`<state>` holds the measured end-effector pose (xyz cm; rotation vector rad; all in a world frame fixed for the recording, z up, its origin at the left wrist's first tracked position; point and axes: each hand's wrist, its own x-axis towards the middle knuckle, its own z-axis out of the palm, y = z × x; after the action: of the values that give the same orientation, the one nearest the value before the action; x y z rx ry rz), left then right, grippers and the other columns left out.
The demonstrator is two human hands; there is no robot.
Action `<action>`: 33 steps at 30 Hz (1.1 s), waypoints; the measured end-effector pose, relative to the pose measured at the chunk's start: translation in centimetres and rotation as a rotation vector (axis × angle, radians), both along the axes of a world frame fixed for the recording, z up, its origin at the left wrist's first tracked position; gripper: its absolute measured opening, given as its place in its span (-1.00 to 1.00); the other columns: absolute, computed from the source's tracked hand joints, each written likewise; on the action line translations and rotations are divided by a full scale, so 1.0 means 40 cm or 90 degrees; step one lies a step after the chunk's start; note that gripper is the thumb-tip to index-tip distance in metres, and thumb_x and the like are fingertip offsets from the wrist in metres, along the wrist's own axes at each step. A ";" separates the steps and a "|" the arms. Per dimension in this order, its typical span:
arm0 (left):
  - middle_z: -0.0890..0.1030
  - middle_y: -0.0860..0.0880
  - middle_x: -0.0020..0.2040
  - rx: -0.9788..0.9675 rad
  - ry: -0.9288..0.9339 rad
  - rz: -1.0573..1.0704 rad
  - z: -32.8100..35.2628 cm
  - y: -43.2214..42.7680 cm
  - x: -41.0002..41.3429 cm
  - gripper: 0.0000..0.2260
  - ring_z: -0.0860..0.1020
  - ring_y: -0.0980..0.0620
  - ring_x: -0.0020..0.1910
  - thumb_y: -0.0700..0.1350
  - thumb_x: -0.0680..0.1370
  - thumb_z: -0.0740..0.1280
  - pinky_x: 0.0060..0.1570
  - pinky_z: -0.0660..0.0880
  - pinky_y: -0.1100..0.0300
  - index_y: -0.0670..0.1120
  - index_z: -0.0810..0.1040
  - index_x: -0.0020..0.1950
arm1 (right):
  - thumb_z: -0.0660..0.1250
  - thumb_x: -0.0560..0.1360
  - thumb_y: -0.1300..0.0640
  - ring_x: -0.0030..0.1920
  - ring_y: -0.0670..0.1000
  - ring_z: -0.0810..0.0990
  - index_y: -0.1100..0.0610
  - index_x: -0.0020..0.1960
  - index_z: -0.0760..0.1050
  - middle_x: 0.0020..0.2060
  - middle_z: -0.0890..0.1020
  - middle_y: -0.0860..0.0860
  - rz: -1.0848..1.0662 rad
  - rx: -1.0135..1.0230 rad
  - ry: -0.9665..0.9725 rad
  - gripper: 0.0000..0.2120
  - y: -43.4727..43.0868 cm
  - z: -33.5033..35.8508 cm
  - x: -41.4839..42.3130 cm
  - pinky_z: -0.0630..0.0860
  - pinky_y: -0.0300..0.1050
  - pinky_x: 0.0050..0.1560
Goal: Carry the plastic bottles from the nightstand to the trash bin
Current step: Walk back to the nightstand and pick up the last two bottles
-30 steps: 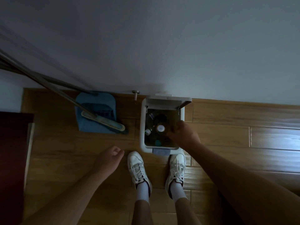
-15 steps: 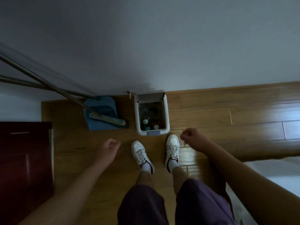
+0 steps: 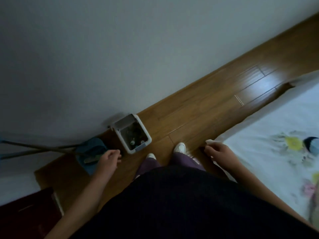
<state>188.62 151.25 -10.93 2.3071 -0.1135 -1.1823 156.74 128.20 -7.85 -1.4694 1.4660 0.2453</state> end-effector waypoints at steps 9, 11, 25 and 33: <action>0.68 -0.08 -0.05 0.041 0.011 -0.199 0.006 -0.269 -0.034 -0.80 0.64 -0.07 -0.06 -0.02 0.66 0.25 -0.12 0.54 0.03 -0.10 0.61 0.01 | 0.30 0.60 0.05 -0.10 -0.07 0.62 0.10 0.14 0.59 -0.12 0.64 -0.04 -0.246 0.030 0.019 -0.81 0.043 -0.035 -0.220 0.50 -0.21 -0.18; 0.69 -0.13 -0.09 0.045 0.010 -0.213 -0.013 -0.335 -0.046 -0.79 0.65 -0.10 -0.14 -0.04 0.65 0.27 -0.12 0.56 -0.01 -0.12 0.62 -0.04 | 0.30 0.60 0.07 -0.14 -0.09 0.61 0.11 0.13 0.59 -0.13 0.64 -0.03 -0.250 0.052 0.025 -0.82 0.010 -0.045 -0.258 0.46 -0.26 -0.23; 0.70 -0.14 -0.11 0.060 -0.043 -0.329 -0.023 -0.810 -0.075 -0.80 0.65 -0.14 -0.17 -0.08 0.65 0.27 -0.16 0.54 0.03 -0.16 0.62 0.01 | 0.25 0.61 0.09 -0.04 0.01 0.67 0.11 0.09 0.57 -0.04 0.69 0.05 -0.420 -0.010 -0.090 -0.83 -0.384 -0.002 -0.355 0.56 -0.13 -0.10; 0.69 -0.19 -0.12 0.072 -0.002 -0.394 -0.063 -1.265 -0.102 -0.76 0.63 -0.12 -0.23 -0.07 0.65 0.26 -0.25 0.46 0.11 -0.21 0.60 -0.05 | 0.27 0.60 0.11 -0.09 0.04 0.67 0.13 0.02 0.58 -0.10 0.70 0.07 -0.558 0.029 -0.041 -0.86 -0.607 -0.053 -0.423 0.58 -0.02 -0.06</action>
<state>184.53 100.66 -13.44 2.4508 -0.8298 -1.5009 139.83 103.92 -9.98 -0.6796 1.8836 -0.3032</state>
